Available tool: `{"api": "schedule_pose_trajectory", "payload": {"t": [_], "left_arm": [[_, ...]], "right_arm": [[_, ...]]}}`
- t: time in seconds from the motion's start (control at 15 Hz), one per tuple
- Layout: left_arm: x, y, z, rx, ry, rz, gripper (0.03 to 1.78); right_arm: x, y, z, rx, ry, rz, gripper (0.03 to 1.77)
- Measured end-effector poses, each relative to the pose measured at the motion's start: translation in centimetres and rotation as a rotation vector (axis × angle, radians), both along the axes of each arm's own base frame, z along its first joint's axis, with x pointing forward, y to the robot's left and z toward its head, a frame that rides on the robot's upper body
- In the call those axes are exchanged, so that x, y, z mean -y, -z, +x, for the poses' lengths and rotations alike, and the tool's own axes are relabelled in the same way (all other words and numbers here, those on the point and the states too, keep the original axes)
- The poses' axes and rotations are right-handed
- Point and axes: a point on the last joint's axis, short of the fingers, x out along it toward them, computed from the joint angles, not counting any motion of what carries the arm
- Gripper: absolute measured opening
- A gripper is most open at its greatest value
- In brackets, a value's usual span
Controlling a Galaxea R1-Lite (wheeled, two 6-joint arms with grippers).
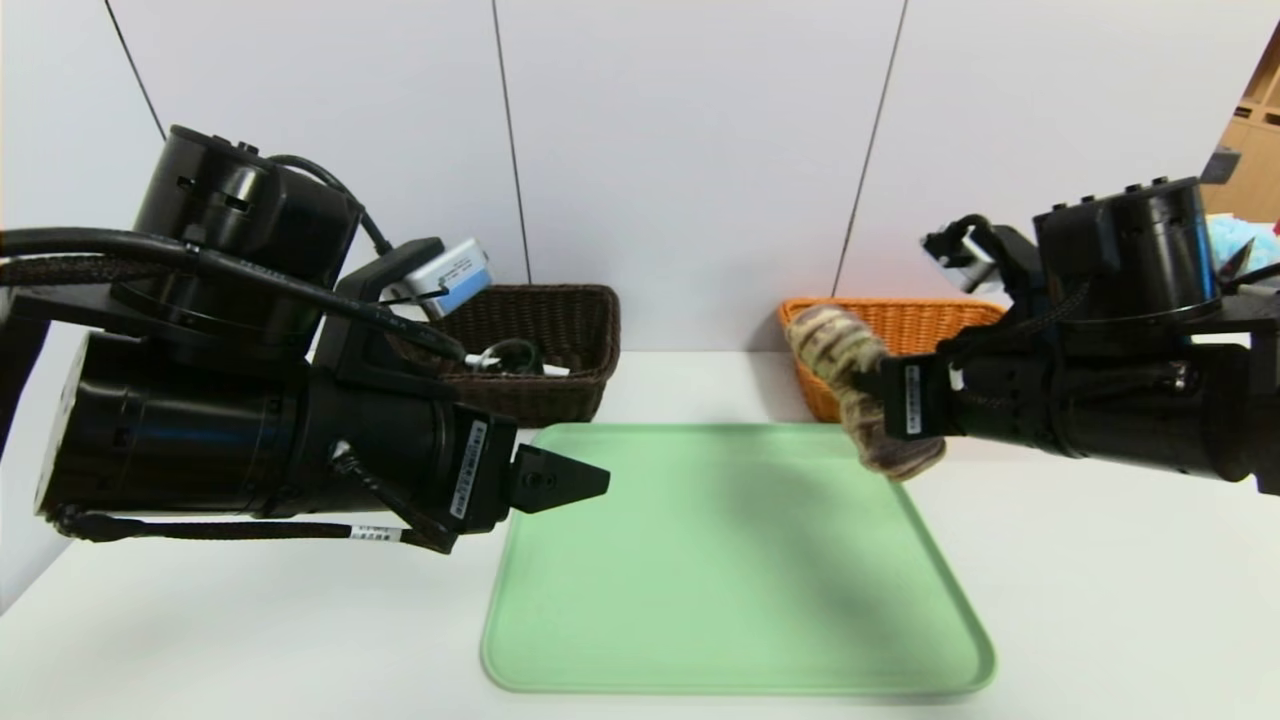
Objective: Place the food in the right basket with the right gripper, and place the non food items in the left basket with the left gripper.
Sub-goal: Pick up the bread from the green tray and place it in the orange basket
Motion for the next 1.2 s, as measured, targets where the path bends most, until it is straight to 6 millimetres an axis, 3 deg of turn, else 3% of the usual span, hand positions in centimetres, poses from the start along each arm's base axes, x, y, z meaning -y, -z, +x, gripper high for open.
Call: {"api": "schedule_pose_trajectory", "payload": {"t": [0.27,0.53,1.2], "left_arm": [[-0.2,0.2,-0.2,-0.005,-0.001,0.002,1.69],[-0.3,0.4,-0.4,-0.009,-0.001,0.005,1.69],[-0.5,0.6,-0.4,-0.016,-0.012,0.009,1.69]], "right_arm": [[4.0,-1.0,0.7,0.044,0.104,-0.018,0.06],[6.5,-1.1,1.2,0.085,0.075,-0.169,0.06],[8.4,-1.9,2.8,0.228,-0.176,-0.673,0.06]]}}
